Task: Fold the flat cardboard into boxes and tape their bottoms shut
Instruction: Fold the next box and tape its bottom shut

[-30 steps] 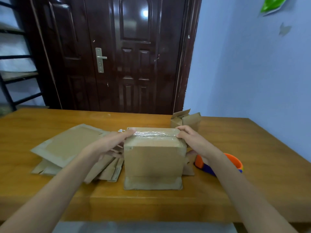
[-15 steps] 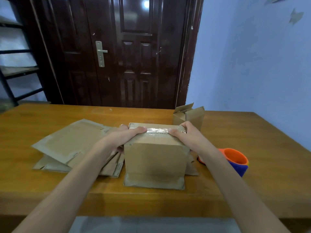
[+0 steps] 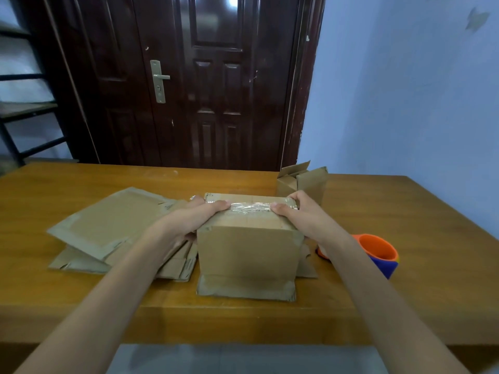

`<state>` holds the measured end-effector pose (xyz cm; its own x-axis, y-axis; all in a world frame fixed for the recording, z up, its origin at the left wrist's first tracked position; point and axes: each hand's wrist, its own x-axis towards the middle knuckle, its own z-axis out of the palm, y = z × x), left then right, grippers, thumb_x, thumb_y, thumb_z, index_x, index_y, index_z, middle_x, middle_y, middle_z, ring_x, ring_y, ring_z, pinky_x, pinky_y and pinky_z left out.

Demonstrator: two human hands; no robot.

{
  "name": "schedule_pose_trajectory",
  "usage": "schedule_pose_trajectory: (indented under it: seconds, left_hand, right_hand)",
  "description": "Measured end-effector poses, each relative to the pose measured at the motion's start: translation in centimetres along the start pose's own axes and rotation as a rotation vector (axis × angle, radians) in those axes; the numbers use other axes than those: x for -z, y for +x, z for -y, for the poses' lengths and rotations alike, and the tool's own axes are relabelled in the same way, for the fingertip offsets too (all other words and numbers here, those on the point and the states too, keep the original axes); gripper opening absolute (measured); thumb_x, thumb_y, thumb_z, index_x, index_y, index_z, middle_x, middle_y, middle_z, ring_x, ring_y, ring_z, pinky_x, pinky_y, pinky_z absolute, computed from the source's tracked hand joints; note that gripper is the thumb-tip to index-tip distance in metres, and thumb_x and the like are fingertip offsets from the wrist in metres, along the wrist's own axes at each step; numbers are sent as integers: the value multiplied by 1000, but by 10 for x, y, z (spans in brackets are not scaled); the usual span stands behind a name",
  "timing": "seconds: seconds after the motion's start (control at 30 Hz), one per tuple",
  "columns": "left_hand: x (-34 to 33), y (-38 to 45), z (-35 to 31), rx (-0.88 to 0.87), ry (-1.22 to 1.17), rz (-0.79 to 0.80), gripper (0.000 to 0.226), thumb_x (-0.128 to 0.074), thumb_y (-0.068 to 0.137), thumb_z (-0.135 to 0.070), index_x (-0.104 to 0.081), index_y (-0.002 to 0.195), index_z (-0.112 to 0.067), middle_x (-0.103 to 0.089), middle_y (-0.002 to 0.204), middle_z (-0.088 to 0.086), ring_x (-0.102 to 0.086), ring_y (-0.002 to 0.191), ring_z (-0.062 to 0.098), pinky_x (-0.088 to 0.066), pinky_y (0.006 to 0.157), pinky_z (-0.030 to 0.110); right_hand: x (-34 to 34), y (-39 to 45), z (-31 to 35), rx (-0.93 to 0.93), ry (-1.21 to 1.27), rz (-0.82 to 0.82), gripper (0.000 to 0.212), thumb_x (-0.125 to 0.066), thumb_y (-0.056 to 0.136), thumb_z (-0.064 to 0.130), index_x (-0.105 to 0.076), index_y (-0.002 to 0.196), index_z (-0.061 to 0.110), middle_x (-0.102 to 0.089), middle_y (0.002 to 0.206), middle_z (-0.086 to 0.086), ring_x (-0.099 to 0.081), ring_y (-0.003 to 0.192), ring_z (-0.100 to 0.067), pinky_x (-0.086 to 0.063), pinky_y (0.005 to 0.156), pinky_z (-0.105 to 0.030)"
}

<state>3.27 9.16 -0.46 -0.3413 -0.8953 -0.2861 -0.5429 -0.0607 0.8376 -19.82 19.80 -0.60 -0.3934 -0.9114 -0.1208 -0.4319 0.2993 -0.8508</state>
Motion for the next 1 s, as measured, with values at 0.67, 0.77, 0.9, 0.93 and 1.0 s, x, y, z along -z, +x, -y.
schedule_pose_trajectory:
  seconds: [0.67,0.77,0.9,0.93,1.0]
  left_hand:
    - [6,-33,-14,-5,259,23,79,-18,103,-73,-60,123,-10,-76,102,23,-73,80,29,-67,71,41]
    - [13,-44,-24,-31,322,53,88,-17,100,-77,-72,106,-10,-79,91,15,-75,83,30,-67,72,39]
    - [23,-61,-39,-176,217,-29,80,-17,102,-76,-77,103,-23,-79,84,3,-77,85,31,-66,75,41]
    - [25,-67,-43,-210,169,-47,75,-19,103,-74,-78,99,-27,-78,81,0,-77,82,29,-66,76,42]
    - [28,-74,-51,-255,85,-87,69,-21,105,-70,-76,93,-30,-77,85,1,-76,84,29,-65,82,46]
  right_hand:
    - [10,-21,10,-148,-325,80,84,-13,96,84,-40,152,27,-77,98,-9,-79,74,-23,-63,62,-31]
    - [19,-34,27,-151,-323,107,77,-13,100,79,-47,147,29,-79,92,-9,-78,67,-19,-55,53,-25]
    - [38,-41,45,-135,-213,-27,63,-15,103,73,-53,129,31,-80,85,-10,-79,68,-21,-58,75,-37]
    - [42,-46,48,-122,-174,-43,61,-15,104,71,-57,121,30,-79,81,-11,-78,67,-22,-59,80,-39]
    - [48,-54,53,-80,-115,-68,63,-16,106,67,-63,110,25,-78,77,-9,-77,65,-21,-61,81,-40]
